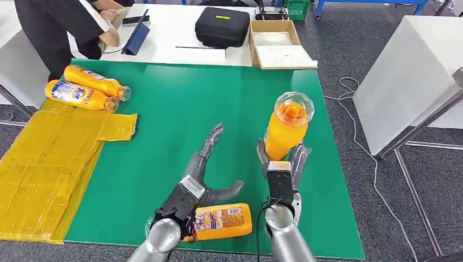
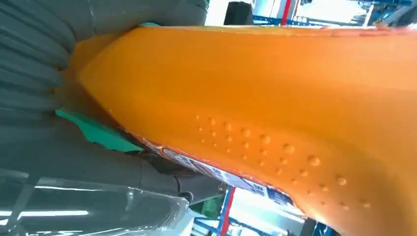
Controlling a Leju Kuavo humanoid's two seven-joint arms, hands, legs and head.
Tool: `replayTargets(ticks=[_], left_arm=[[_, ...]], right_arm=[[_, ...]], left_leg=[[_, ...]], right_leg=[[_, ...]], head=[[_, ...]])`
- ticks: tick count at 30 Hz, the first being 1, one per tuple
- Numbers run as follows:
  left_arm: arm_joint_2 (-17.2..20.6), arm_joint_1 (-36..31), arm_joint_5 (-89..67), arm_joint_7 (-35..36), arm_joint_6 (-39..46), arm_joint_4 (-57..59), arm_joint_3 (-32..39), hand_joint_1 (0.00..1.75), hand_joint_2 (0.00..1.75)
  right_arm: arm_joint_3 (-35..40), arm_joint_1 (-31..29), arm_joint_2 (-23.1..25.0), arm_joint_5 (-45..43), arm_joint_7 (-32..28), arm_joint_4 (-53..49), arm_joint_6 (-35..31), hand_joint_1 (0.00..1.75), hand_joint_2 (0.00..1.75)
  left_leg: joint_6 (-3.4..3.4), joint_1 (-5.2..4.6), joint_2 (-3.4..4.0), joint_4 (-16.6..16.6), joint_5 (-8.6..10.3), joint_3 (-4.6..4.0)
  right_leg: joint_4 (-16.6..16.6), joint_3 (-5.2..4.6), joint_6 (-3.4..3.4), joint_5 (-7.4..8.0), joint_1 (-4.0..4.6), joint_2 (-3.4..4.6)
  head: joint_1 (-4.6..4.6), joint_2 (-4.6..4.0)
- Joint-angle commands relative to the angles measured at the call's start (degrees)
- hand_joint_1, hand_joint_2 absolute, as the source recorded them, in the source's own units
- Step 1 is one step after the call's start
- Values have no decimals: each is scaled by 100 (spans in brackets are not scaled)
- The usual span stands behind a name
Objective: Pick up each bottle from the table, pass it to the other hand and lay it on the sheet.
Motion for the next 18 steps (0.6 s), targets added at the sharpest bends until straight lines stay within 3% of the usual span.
replayTargets(ticks=[1,18], left_arm=[[-76,-315,50,12,-3,359,159,0,175],[-222,-525,102,106,146,571,28,0,175]], right_arm=[[458,-296,-68,82,94,565,201,175,175],[1024,-262,75,287,175,1113,154,175,175]], left_leg=[[-13,2,2,-2,-5,19],[-19,0,-1,-4,-10,34]], right_leg=[[-4,19,-1,-3,1,0],[-3,33,-3,-10,-1,-4]], head=[[0,0],[0,0]])
